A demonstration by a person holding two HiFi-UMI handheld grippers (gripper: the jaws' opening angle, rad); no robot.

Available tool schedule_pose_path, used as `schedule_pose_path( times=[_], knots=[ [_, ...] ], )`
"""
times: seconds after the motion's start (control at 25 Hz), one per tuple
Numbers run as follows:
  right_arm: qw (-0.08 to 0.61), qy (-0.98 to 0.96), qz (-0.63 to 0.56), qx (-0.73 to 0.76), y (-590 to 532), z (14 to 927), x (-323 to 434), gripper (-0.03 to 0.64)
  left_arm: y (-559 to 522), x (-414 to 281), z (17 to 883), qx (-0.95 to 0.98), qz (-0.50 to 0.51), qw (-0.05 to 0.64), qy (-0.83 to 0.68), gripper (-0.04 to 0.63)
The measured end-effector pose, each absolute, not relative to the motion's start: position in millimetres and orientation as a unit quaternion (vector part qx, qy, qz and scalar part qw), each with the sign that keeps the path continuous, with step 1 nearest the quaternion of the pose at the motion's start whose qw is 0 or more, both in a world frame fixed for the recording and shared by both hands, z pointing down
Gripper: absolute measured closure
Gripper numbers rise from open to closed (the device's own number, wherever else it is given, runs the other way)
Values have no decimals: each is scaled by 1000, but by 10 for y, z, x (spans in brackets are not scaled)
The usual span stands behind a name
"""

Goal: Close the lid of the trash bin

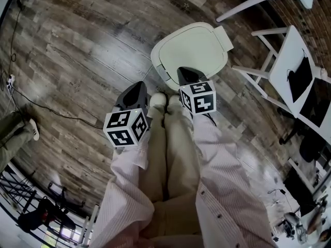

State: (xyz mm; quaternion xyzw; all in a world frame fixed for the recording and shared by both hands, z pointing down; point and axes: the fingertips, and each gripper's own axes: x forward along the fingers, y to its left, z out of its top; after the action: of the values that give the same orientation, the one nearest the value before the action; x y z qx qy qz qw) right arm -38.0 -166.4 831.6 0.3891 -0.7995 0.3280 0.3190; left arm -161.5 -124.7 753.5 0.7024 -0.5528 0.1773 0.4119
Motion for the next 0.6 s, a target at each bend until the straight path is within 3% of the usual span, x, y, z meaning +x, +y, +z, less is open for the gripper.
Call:
schedule_pose_path(
  times=[0.6],
  knots=[
    [360, -784, 310, 398, -1653, 8391, -404, 614, -1299, -1625, 7602, 709, 189, 418, -536, 603]
  ],
)
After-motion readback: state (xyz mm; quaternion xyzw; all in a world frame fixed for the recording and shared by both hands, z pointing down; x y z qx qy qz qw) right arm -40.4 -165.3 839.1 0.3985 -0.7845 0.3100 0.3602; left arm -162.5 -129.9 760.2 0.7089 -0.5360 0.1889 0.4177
